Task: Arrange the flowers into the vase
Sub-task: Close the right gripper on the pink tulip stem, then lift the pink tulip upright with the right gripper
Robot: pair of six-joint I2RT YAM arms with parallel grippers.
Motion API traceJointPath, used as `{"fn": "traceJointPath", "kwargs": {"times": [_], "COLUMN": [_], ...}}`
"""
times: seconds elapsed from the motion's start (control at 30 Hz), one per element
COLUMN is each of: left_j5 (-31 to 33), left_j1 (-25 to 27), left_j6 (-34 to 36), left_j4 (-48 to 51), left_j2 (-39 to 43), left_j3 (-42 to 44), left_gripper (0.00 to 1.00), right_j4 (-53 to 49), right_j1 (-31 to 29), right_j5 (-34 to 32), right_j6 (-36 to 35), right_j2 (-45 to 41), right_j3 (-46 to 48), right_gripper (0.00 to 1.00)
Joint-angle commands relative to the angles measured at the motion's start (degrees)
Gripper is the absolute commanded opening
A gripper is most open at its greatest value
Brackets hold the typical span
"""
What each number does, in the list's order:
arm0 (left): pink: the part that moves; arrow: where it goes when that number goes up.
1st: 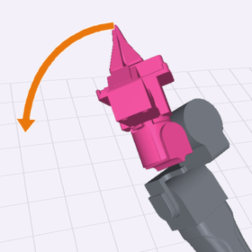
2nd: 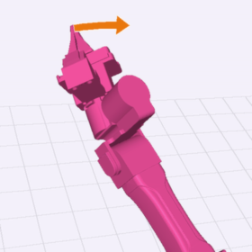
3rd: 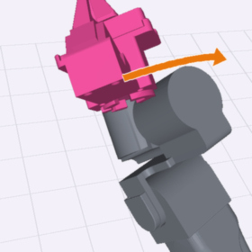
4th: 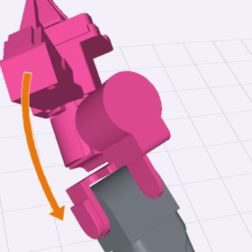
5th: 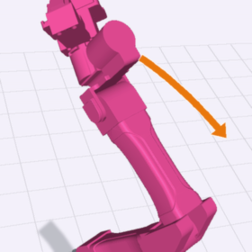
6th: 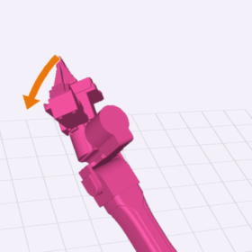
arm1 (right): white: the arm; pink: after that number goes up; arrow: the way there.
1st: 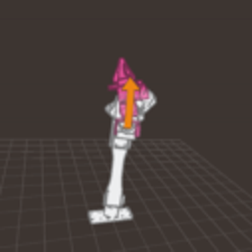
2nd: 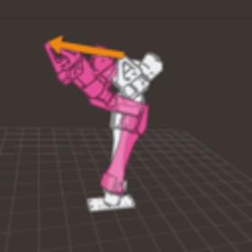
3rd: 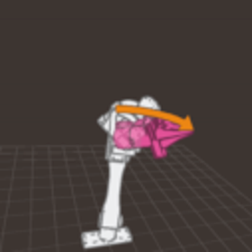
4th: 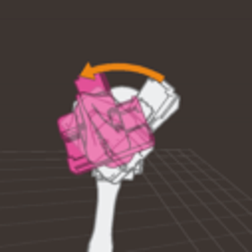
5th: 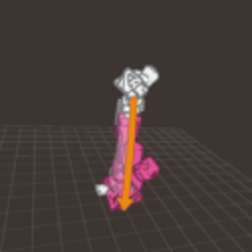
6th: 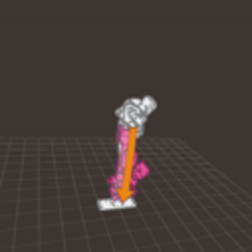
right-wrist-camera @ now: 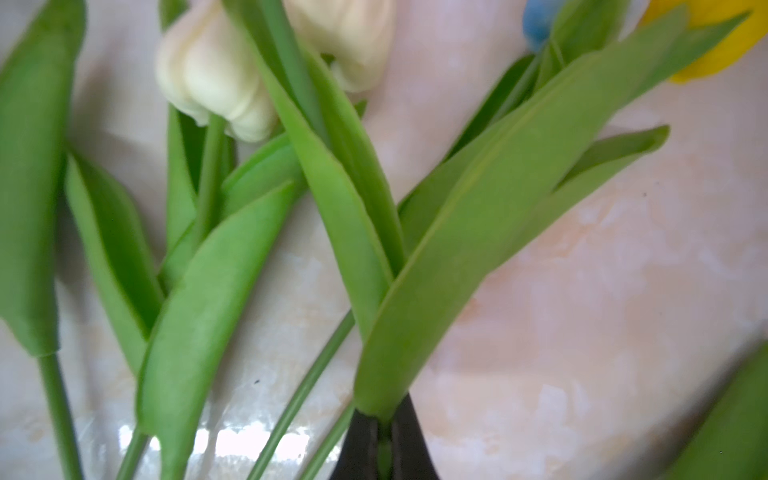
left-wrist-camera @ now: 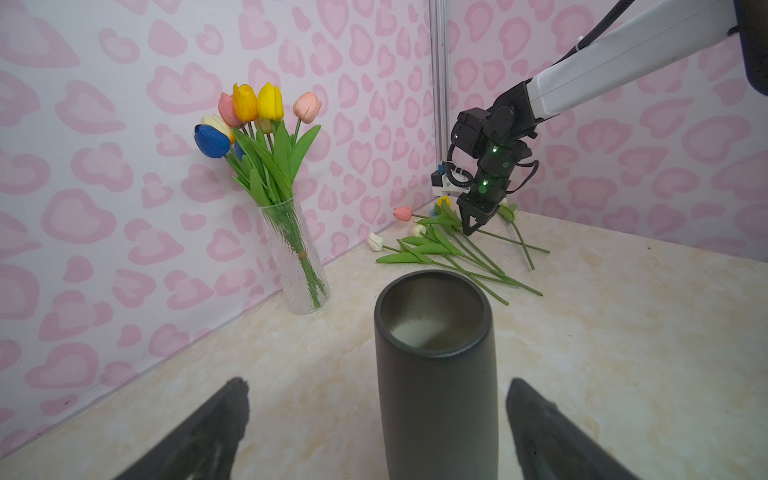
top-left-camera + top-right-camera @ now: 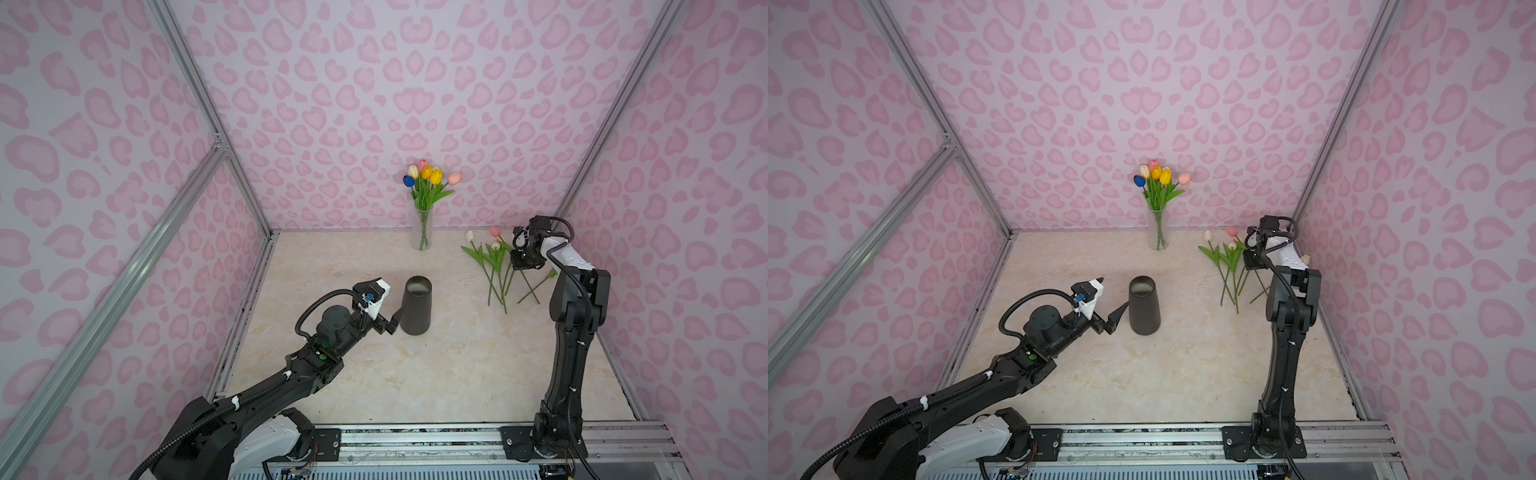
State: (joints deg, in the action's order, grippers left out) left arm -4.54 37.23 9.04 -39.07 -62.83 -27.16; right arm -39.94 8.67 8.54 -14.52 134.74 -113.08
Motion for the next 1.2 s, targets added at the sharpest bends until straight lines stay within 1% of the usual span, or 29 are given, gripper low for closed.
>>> {"fn": "traceJointPath", "kwargs": {"times": [0.0, 0.1, 0.2, 0.37, 0.43, 0.5, 0.67, 0.8, 0.87, 0.97, 1.03, 1.1, 1.17], "left_j5": [1.2, 2.6, 4.2, 6.4, 7.0, 7.5, 8.7, 6.0, 5.4, 4.4, 3.4, 2.5, 1.2], "left_j1": [0.0, 0.0, 0.0, 0.0, 0.0, 0.0, 0.0, 0.2, 0.8, 1.2, 1.3, 1.6, 2.1], "left_j6": [0.1, 0.4, 0.7, 1.4, 1.8, 2.1, 2.5, 1.8, 1.1, 0.1, 0.0, -0.8, -1.9], "left_j4": [-0.6, -1.2, -1.5, -2.1, -2.1, -2.1, -3.5, -6.2, -4.8, -6.0, -5.8, -5.6, -6.2], "left_j2": [0.2, 0.2, 0.0, 0.9, 1.6, 2.1, 3.4, 4.7, 6.0, 8.1, 8.5, 8.5, 7.9], "left_j3": [-0.4, -0.3, -0.4, 0.9, 1.5, 2.1, 3.8, 6.7, 7.2, 9.2, 9.6, 9.8, 10.7], "left_gripper": [0.98, 0.98, 0.98, 0.97, 0.97, 0.97, 0.97, 0.97, 0.97, 0.97, 0.97, 0.97, 0.97], "right_j4": [4.2, 6.2, 9.0, 15.2, 16.9, 18.3, 24.5, 33.3, 40.8, 56.7, 67.7, 75.5, 81.3], "right_j1": [-0.6, -1.3, -1.7, -2.4, -3.4, -5.2, -9.6, -12.6, -13.3, -14.6, -15.3, -16.5, -18.0], "right_j5": [0.2, 0.4, 1.3, 6.0, 5.8, 4.0, 3.8, 5.0, 6.8, 9.8, 12.7, 16.3, 18.7], "right_j6": [-0.8, -0.5, 0.2, 0.7, 1.0, 0.7, 1.7, 7.5, 12.7, 21.3, 25.7, 28.3, 30.6], "right_j2": [-1.9, -3.3, -6.8, -11.0, -13.3, -16.0, -25.2, -36.0, -42.3, -52.2, -56.6, -59.5, -61.4], "right_j3": [1.5, 2.7, 4.1, 7.9, 9.4, 11.1, 17.0, 25.6, 33.4, 46.8, 53.5, 57.6, 60.0], "right_gripper": [0.02, 0.00, 0.00, 0.00, 0.00, 0.00, 0.00, 0.00, 0.00, 0.00, 0.00, 0.00, 0.00]}}
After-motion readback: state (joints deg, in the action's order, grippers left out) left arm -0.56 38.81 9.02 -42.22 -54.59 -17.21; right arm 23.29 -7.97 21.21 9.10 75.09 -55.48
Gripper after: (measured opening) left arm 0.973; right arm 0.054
